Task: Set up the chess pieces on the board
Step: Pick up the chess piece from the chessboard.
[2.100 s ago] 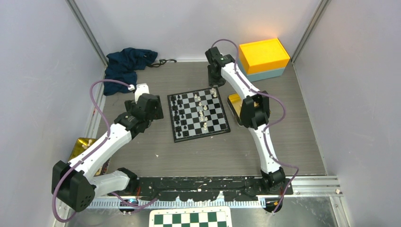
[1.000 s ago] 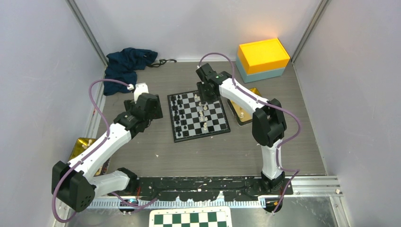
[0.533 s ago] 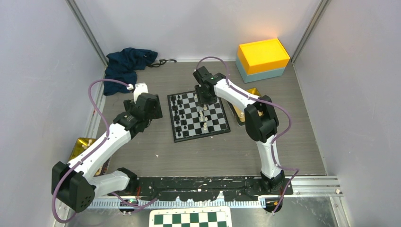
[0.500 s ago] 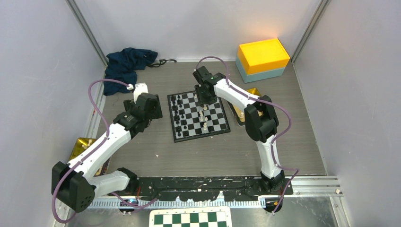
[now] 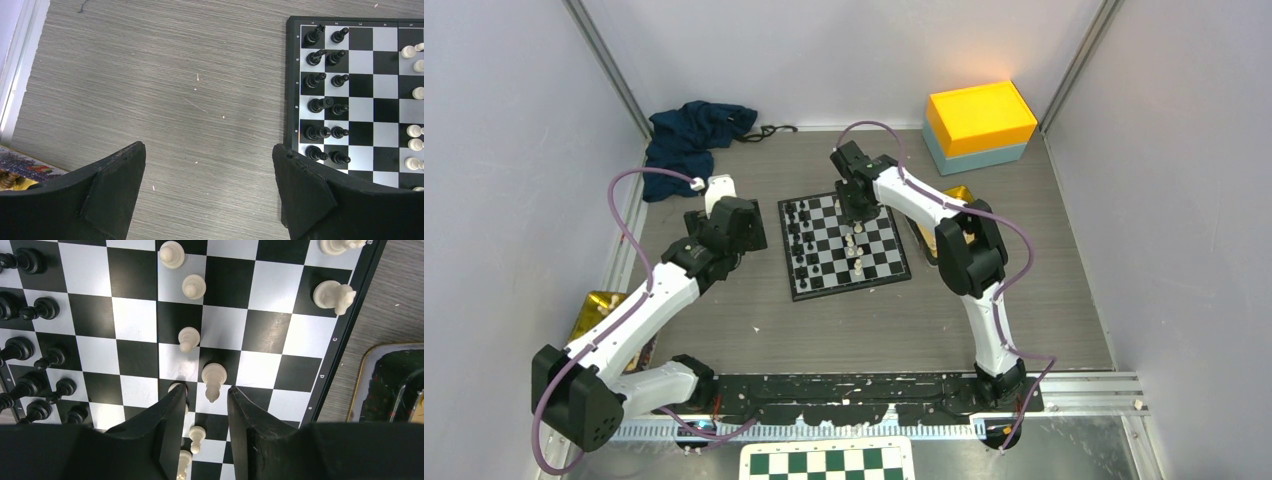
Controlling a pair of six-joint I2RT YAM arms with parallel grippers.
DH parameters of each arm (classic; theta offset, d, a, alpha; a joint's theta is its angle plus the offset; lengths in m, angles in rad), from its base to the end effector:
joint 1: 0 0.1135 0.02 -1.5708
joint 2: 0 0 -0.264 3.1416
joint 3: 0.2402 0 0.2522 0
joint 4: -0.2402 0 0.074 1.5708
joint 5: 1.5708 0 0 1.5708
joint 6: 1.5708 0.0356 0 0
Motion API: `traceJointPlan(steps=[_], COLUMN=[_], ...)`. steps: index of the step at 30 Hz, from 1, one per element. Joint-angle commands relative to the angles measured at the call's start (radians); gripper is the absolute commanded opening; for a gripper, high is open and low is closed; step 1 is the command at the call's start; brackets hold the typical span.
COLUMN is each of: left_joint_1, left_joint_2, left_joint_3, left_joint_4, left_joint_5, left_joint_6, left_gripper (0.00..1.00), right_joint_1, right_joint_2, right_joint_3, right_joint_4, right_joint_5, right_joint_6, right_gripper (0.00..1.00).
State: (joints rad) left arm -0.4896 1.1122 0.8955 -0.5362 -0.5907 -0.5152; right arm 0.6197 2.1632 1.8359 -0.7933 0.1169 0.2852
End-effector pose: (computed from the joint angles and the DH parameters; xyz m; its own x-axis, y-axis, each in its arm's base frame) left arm 0.2130 -0.0911 0.2853 -0.5408 -0.1755 -0.8226 -0.2695 0.9626 -0.0282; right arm 0.3820 0.2674 0.2121 -0.8540 -0.2660 -0.4471 -0.3077 0.9513 0.0216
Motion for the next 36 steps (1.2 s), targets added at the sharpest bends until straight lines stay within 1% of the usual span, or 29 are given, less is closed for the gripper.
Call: traceJointPlan(steps=[1,7,11,17,20,23,29,31,36], left_joint_1=[0.005,0.006,0.006,0.006,0.006,0.006,0.008,0.008,0.008], left_joint_2=[-0.028,-0.028,-0.025,-0.025,-0.023,-0.023,-0.025,-0.025,-0.024], left_joint_3=[0.021,0.020,0.020,0.019,0.017,0.017,0.014,0.014,0.014], left_joint_4=[0.019,0.019,0.020,0.021,0.022,0.024,0.025,0.025,0.025], left_joint_5=[-0.018,-0.018,-0.020,-0.019,-0.017,-0.017,-0.017,-0.016,-0.013], left_joint_6=[0.005,0.007,0.010,0.010,0.009,0.009,0.009,0.010,0.008], left_gripper=[0.97,0.97,0.97,0.97,0.97,0.97,0.97,0.97,0.97], right_joint_1=[-0.007,-0.013,-0.016,-0.017,-0.019,-0.020,-0.020,-0.019,-0.019], right_joint_2=[-0.003,0.006,0.013,0.019,0.021,0.024,0.014,0.010,-0.004], right_joint_3=[0.036,0.040,0.044,0.041,0.041,0.045,0.047,0.049,0.055], right_joint_4=[0.029,0.034,0.033,0.032,0.032,0.028,0.024,0.022,0.016], right_joint_5=[-0.006,-0.011,-0.013,-0.017,-0.017,-0.017,-0.006,0.000,0.021], right_joint_6=[-0.002,0.000,0.000,0.003,0.002,0.002,0.001,-0.002,-0.008], right_gripper=[0.41,0.39,0.36,0.34,0.30,0.21,0.10,0.08,0.07])
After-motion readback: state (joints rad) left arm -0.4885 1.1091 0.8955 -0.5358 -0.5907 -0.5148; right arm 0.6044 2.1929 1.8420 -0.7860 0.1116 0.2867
